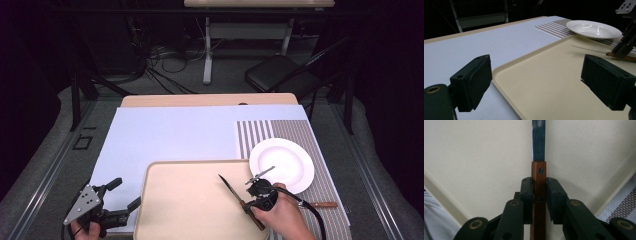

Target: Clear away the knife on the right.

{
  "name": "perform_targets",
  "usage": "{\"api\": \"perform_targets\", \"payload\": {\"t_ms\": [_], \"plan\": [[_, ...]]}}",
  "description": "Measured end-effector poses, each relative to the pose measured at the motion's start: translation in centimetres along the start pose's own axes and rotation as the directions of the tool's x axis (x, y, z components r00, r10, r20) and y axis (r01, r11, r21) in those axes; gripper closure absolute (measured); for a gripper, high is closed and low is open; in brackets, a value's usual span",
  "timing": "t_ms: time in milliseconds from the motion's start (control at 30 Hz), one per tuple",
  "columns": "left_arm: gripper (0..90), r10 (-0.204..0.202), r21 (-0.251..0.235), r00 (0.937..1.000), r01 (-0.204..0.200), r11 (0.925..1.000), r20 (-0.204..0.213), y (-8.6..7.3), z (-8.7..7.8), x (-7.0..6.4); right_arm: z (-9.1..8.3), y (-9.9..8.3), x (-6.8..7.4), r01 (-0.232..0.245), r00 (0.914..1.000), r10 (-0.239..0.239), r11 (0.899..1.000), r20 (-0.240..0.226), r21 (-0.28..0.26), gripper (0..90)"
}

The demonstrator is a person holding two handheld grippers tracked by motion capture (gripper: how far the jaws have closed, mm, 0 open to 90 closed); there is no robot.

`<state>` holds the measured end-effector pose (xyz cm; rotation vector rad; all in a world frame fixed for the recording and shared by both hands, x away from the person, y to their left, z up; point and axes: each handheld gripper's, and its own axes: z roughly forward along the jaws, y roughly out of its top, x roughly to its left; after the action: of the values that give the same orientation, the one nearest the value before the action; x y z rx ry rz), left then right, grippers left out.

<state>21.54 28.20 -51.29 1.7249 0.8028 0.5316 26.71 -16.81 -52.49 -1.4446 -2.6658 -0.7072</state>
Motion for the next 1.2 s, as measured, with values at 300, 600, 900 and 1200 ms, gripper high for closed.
{"api": "perform_targets", "payload": {"t_ms": [300,600,900,1200], "plan": [[10.3,-0.002,-0.003,1.0000,0.002,1.0000,-0.002,0.0,0.0,0.0,0.6,-0.1,0.7,0.050,0.9968,-0.051,0.999,0.062,0.010,76.8],[10.3,-0.001,0.001,1.0000,0.001,1.0000,-0.002,0.0,0.0,0.0,0.5,0.0,0.7,0.071,0.9952,-0.073,0.997,0.066,0.033,71.7],[10.3,-0.004,0.001,1.0000,0.004,1.0000,-0.002,-0.1,0.0,0.1,0.3,-0.1,0.7,0.076,0.9954,-0.075,0.997,0.060,-0.017,68.7],[10.3,-0.006,-0.001,1.0000,0.006,1.0000,-0.004,-0.1,0.0,0.0,-1.0,-0.2,1.0,0.102,0.9918,-0.093,0.990,0.088,-0.101,65.3]]}}
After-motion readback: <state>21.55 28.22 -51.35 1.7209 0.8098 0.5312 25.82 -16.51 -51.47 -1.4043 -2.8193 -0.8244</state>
